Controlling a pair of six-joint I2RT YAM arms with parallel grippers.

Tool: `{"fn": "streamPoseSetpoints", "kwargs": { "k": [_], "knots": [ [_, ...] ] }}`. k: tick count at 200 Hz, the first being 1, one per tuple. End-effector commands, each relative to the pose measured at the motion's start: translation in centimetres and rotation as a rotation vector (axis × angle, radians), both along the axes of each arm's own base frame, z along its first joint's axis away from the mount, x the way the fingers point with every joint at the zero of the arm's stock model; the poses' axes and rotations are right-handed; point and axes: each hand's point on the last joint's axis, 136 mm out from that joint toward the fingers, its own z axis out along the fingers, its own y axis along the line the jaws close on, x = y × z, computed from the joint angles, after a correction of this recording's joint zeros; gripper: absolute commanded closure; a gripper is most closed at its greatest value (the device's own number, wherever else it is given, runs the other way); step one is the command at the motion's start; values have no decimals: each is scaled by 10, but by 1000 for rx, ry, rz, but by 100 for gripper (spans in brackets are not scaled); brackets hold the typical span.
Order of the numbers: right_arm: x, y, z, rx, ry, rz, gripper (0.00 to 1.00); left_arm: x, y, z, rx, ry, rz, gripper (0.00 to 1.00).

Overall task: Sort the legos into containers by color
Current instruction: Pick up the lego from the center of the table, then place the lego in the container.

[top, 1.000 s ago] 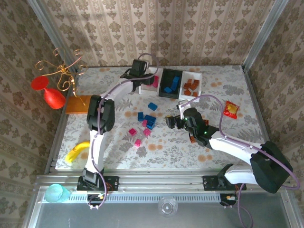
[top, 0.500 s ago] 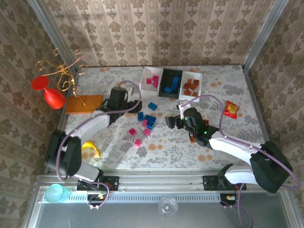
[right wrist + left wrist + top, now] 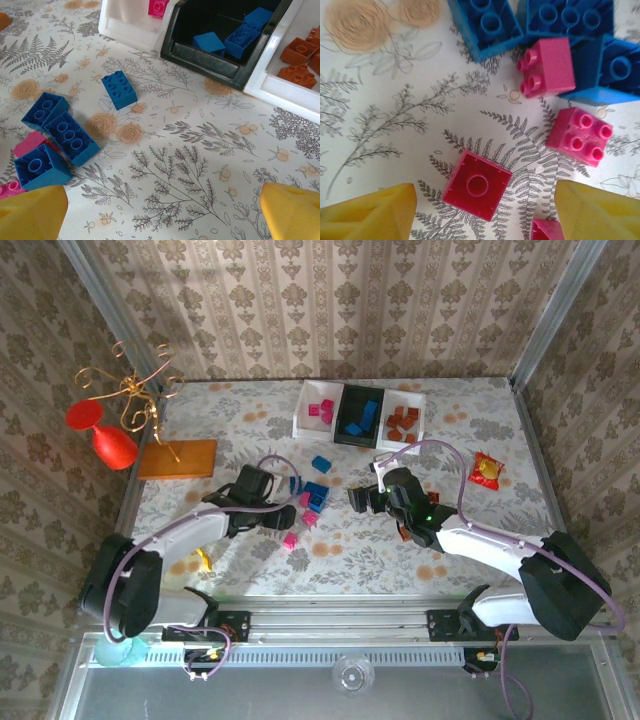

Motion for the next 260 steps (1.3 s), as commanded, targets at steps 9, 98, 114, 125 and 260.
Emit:
{"fn": "streamPoseSetpoints", "kwargs": {
  "k": [9,98,114,125,260],
  "knots": [
    [5,0,15,28,-32,-25,0,4,-3,-11,42,19,-5,30],
    [5,-1,13,20,-23,-29,0,22,-9,-31,38,-40,53,60],
    [5,-1,12,18,-21,-30,0,29,-12,-26,32,-63,59,64],
    [6,-1,12,18,-21,-31,0,33,-12,-20,29,-87,68,66],
    [4,2,18,53,-28,-23,0,260,-90,78,-71,-405,121,64]
  ]
}}
